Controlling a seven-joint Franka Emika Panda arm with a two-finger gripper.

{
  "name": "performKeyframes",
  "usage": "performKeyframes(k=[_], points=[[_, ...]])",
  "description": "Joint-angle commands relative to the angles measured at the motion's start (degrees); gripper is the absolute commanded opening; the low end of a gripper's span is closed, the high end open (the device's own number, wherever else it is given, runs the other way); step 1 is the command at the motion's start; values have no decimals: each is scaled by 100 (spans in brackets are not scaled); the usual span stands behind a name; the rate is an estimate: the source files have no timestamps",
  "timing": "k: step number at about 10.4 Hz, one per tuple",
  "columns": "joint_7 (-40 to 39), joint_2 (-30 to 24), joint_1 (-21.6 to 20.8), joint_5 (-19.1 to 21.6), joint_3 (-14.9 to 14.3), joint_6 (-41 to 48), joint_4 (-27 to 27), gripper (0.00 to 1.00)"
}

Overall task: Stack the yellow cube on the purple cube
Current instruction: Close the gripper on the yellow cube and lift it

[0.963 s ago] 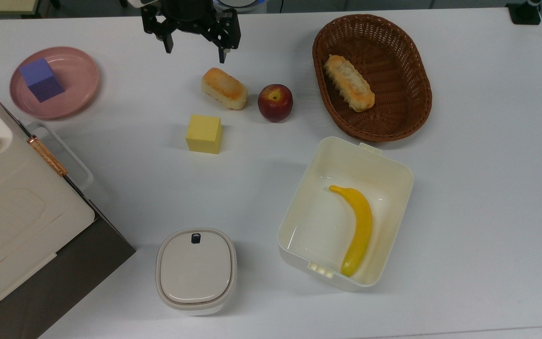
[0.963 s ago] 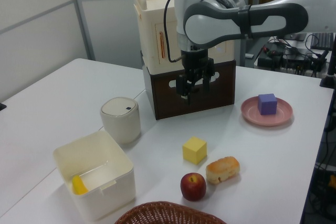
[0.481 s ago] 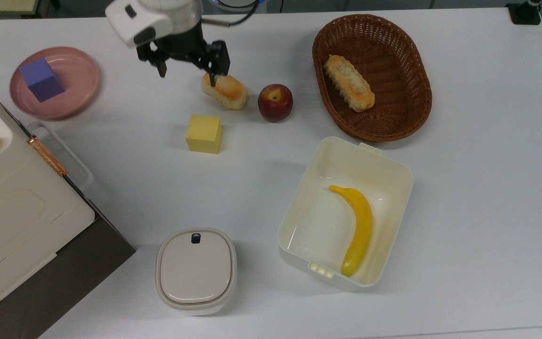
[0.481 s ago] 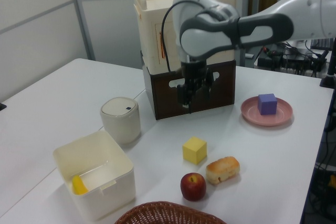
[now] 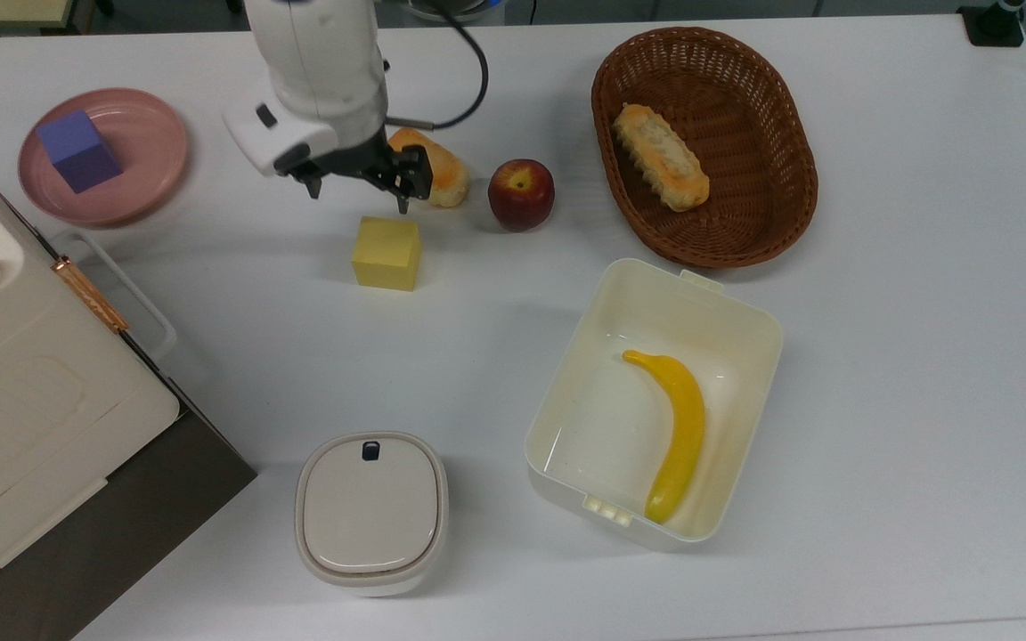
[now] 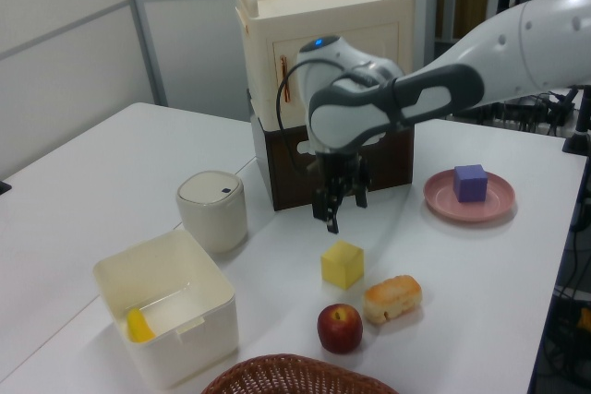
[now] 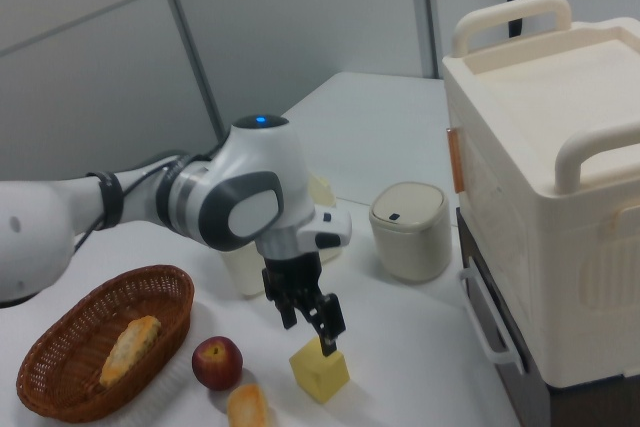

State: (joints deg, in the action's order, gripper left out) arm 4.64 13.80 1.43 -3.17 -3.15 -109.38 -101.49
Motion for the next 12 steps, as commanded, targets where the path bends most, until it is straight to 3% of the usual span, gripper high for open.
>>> performKeyframes(k=[1,4,8,9,10,12], points=[[-122,325,-38,-88,25,-188,-90,100],[-122,588,-12,-79,208,-268,-99,100],[-113,888,6,-88,209,-575,-108,100],[-104,888,6,-131,209,-610,-108,81],[-87,871,15,-288,209,-602,-99,54],[-112,696,145,-613,209,-505,-107,48]])
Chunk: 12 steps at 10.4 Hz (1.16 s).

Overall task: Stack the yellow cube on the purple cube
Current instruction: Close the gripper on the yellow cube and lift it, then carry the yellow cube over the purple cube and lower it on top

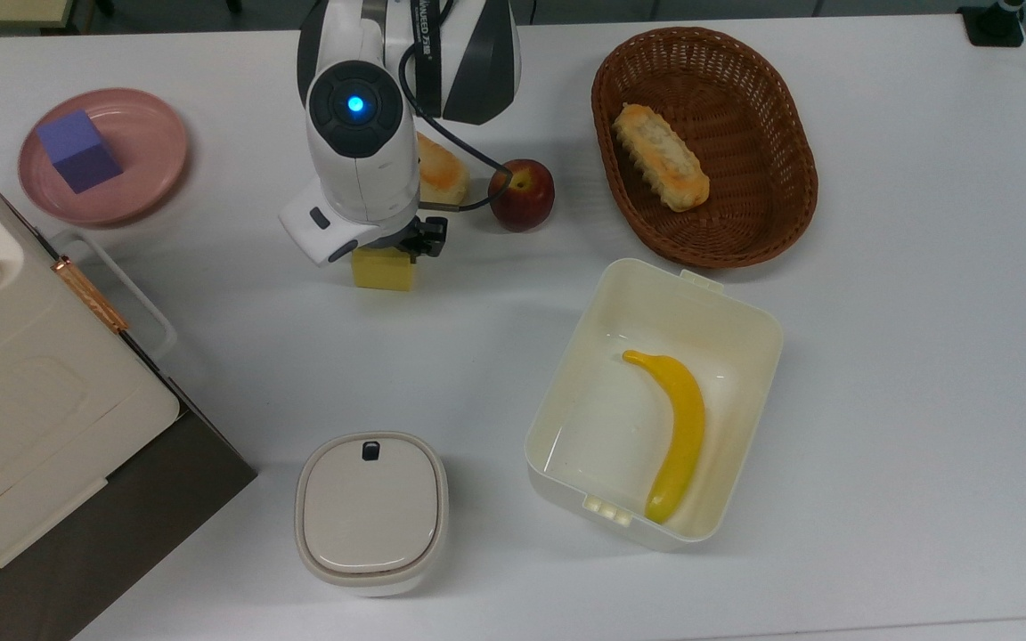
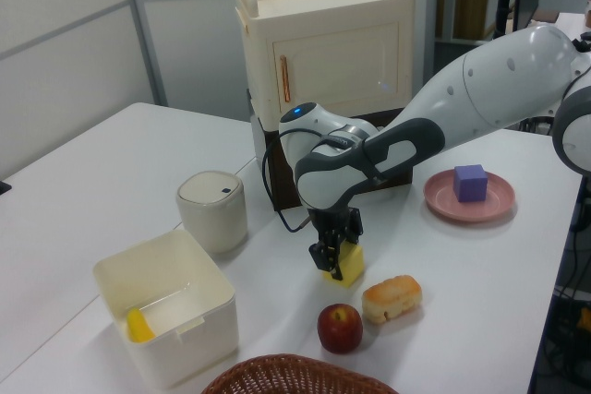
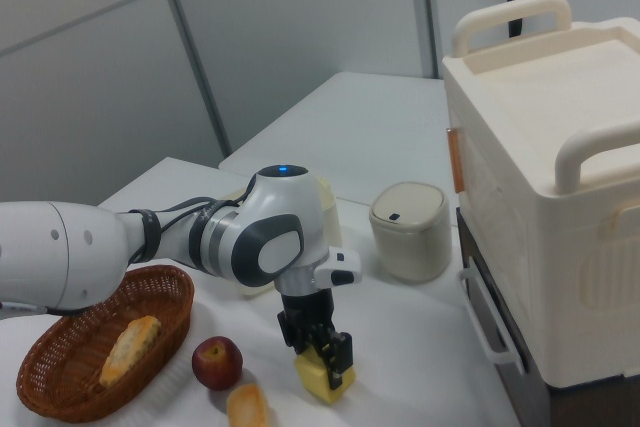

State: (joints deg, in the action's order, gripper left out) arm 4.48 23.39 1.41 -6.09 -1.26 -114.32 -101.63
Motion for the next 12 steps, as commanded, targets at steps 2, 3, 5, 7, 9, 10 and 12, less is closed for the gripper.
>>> performKeyframes(k=[2,3,5,7,9,10,12], points=[[-411,-527,402,-480,20,189,-111,46],[-857,-729,691,-481,20,390,-120,46],[-1753,-1029,1384,-472,29,498,-172,47],[-2746,-1205,2157,-472,20,480,-243,47],[-3696,-1162,2931,-472,20,402,-243,50],[-4161,-1136,3257,-464,20,332,-226,51],[-4814,-917,3549,-463,11,-88,-164,51]])
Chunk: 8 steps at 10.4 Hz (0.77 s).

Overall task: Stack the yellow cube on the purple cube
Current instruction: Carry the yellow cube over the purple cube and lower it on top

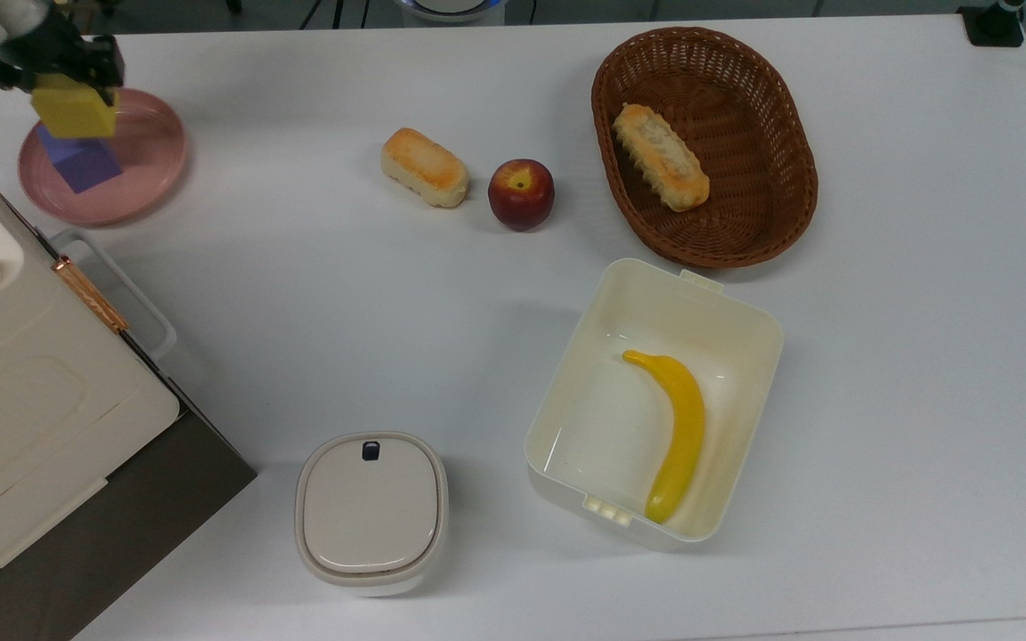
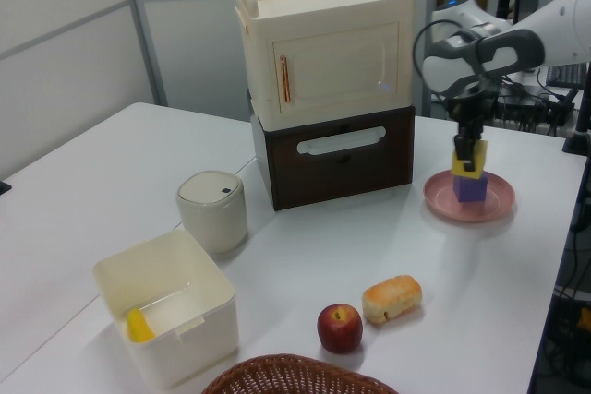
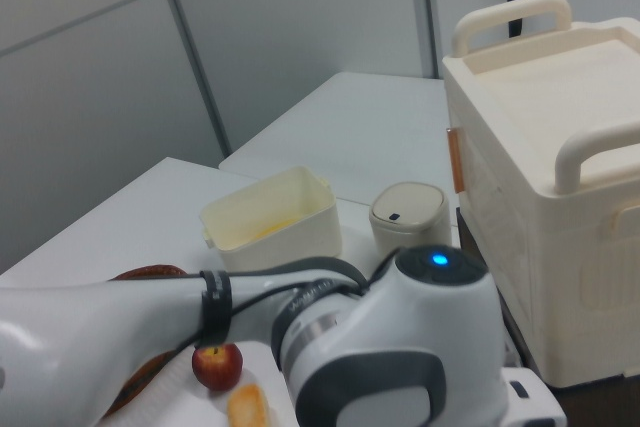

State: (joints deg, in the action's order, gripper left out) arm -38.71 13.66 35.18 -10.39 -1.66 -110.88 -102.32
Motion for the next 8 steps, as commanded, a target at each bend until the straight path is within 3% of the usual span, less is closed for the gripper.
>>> performKeyframes(k=[1,2,3,7,8], points=[[-672,214,199,-33,25,-600,-25,51],[-699,286,199,-33,25,-671,19,58],[-700,295,199,-33,25,-672,19,98],[-507,-81,200,46,60,-575,186,100],[-124,-248,95,55,139,-427,186,100]])
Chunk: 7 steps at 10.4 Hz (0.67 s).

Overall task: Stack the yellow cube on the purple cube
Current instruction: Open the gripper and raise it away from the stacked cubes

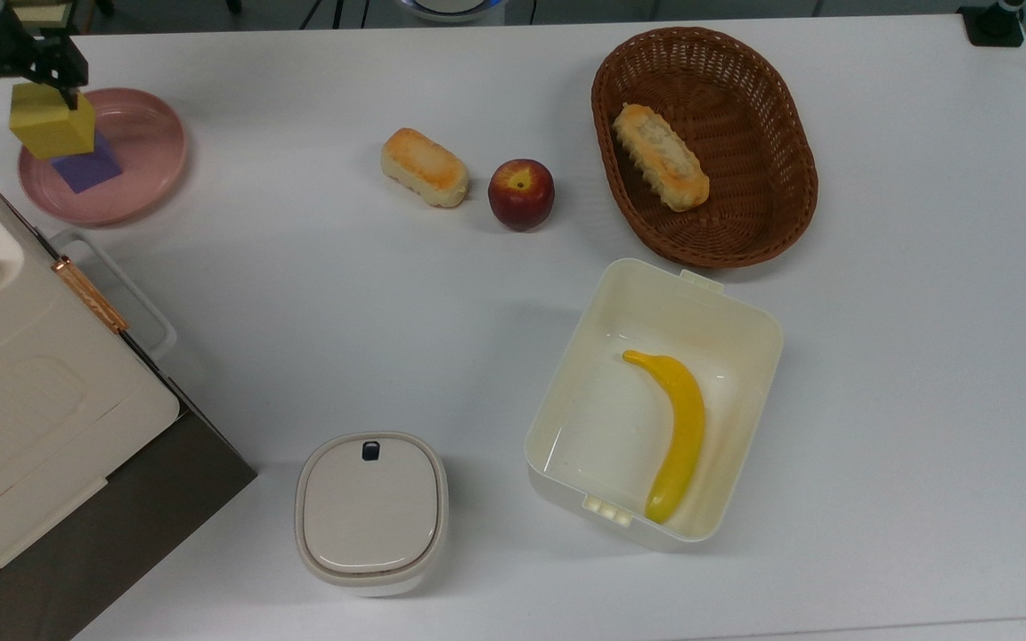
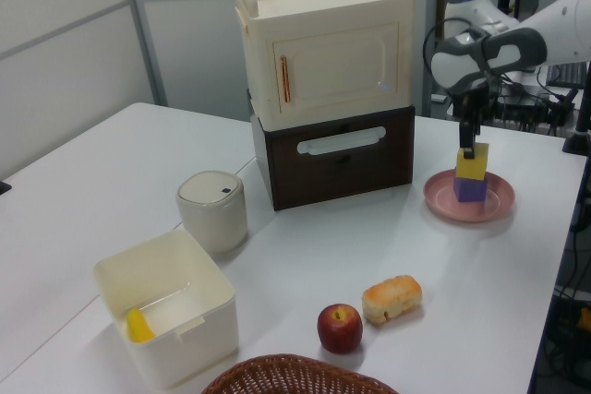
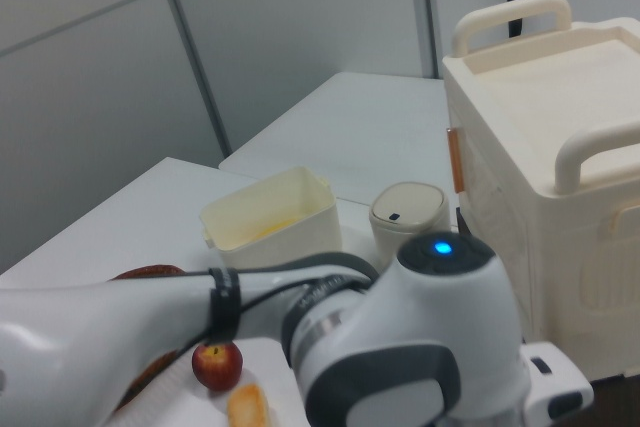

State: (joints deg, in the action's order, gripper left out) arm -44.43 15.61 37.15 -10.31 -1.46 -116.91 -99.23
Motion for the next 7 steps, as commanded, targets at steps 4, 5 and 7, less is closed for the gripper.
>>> performKeyframes(k=[4,5,7], points=[[3037,-752,-182,47,1689,1047,-105,100],[3768,-839,-234,47,2041,1065,43,100],[4807,-954,-1152,29,1976,1170,237,100]])
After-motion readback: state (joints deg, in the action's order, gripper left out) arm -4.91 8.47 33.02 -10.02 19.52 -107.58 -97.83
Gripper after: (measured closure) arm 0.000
